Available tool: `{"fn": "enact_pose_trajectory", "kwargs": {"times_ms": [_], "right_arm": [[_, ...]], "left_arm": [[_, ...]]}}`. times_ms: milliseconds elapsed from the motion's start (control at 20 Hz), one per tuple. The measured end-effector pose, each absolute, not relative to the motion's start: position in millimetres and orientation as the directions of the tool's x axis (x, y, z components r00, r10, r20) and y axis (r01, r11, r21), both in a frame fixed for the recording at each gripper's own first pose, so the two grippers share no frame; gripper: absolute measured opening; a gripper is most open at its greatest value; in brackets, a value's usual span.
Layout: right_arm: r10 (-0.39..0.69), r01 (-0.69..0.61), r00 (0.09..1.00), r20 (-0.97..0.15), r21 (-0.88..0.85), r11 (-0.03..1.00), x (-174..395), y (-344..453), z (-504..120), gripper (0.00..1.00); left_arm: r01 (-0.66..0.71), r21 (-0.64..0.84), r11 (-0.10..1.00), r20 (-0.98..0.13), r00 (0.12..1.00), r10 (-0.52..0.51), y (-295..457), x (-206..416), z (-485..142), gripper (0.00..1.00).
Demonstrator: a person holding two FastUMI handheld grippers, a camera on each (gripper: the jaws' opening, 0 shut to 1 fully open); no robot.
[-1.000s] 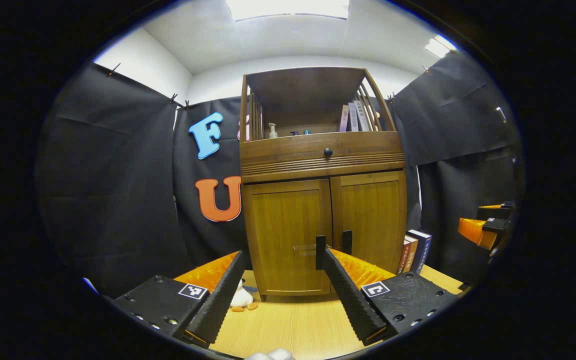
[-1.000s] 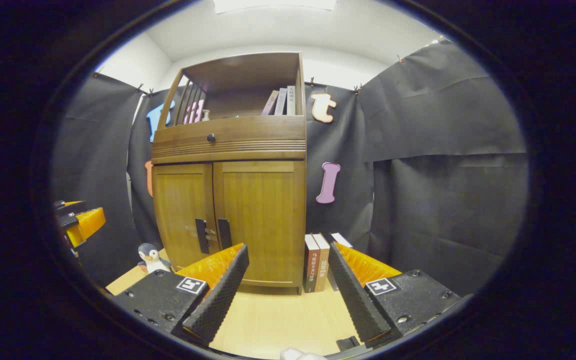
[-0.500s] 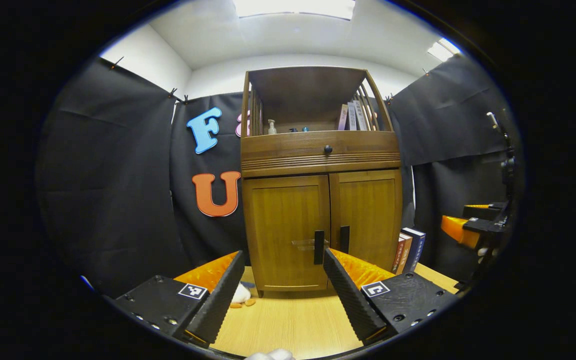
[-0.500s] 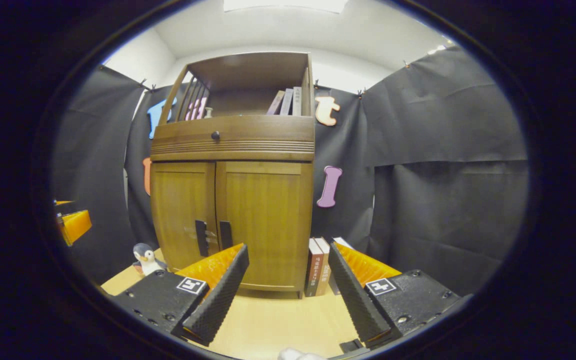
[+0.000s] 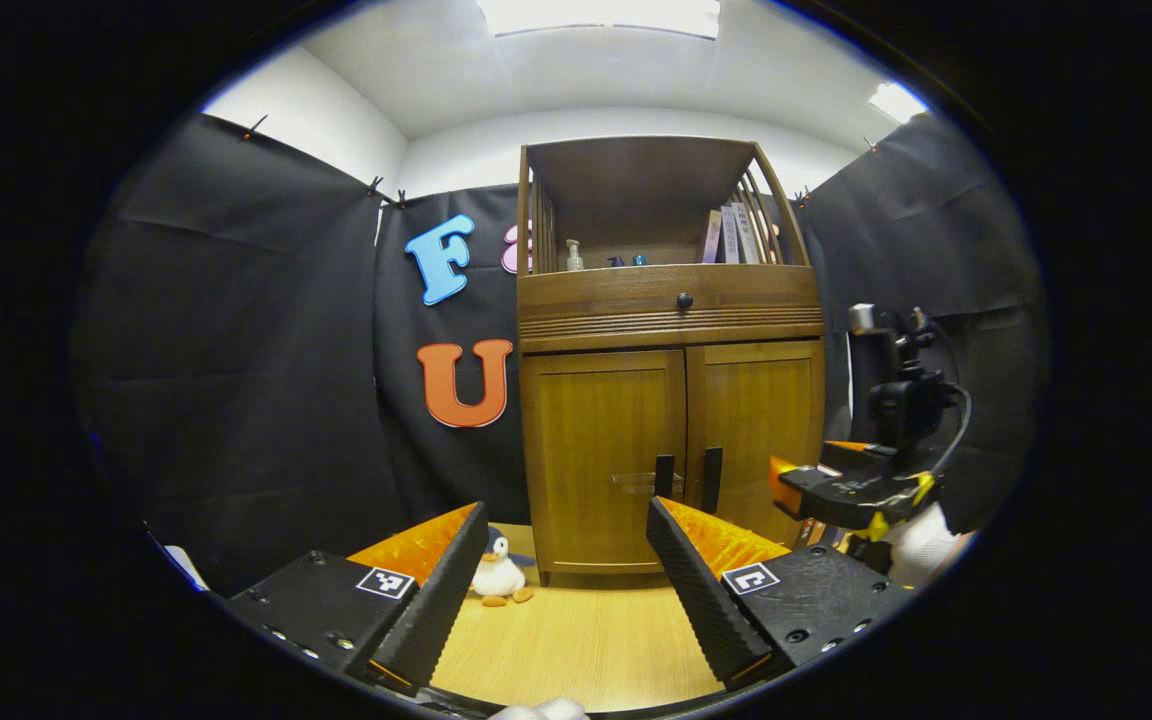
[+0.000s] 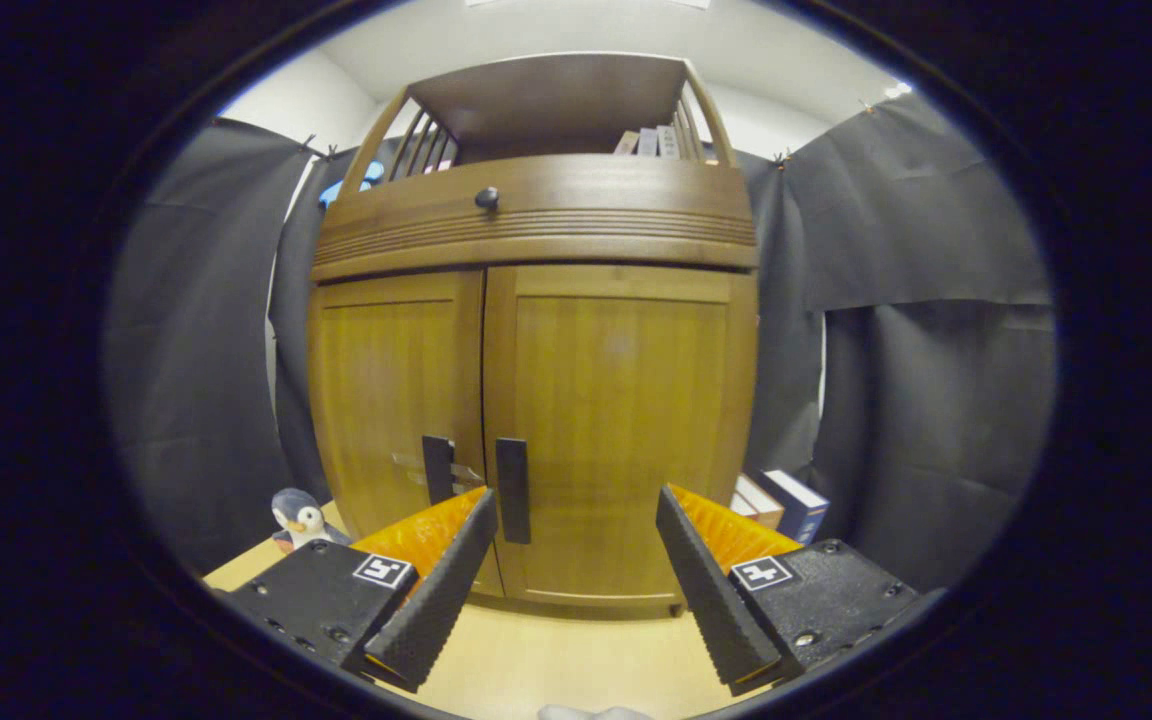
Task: Open the right door of the double-door shoe cabinet with the right hand, and open the left door with the left hand.
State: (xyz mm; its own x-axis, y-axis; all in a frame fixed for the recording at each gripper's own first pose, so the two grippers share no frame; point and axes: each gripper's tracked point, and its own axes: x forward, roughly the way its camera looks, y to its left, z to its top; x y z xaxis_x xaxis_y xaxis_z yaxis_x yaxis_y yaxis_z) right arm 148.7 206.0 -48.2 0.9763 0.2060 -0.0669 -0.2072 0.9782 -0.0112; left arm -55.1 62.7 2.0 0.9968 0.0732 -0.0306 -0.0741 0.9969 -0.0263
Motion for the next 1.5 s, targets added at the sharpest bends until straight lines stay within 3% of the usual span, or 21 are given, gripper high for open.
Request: {"fn": "enact_pose_trajectory", "kwargs": {"times_ms": [300, 550, 850, 1000, 1100, 1500], "right_arm": [[0.233, -0.240, 0.961, -0.152, -0.032, 0.970, 238.6, 252.3, -92.9, 1.00], [0.219, -0.237, 0.956, -0.194, -0.071, 0.969, 276.2, 265.2, -112.1, 0.95], [0.213, -0.233, 0.951, -0.226, -0.067, 0.970, 287.3, 273.5, -119.1, 0.80], [0.232, -0.247, 0.943, -0.239, -0.036, 0.968, 285.9, 284.9, -121.6, 0.51], [0.217, -0.233, 0.946, -0.243, -0.038, 0.972, 285.5, 283.9, -122.1, 0.37], [0.231, -0.251, 0.938, -0.259, -0.045, 0.967, 240.6, 268.6, -123.1, 0.31]], "left_arm": [[-0.170, -0.017, 0.985, -0.049, 0.984, 0.169, 71.1, -60.5, 5.3, 0.96], [-0.219, -0.022, 0.976, -0.067, 0.974, 0.217, 68.3, -41.4, 6.2, 0.96], [-0.232, -0.045, 0.972, -0.069, 0.971, 0.228, 83.8, -40.9, -0.5, 0.96], [-0.230, -0.059, 0.971, -0.066, 0.972, 0.227, 91.3, -42.4, 1.8, 0.96], [-0.230, -0.064, 0.971, -0.063, 0.972, 0.226, 95.1, -47.0, 3.4, 0.96], [-0.214, -0.090, 0.973, -0.066, 0.976, 0.209, 119.9, -61.6, -5.9, 0.96]]}}
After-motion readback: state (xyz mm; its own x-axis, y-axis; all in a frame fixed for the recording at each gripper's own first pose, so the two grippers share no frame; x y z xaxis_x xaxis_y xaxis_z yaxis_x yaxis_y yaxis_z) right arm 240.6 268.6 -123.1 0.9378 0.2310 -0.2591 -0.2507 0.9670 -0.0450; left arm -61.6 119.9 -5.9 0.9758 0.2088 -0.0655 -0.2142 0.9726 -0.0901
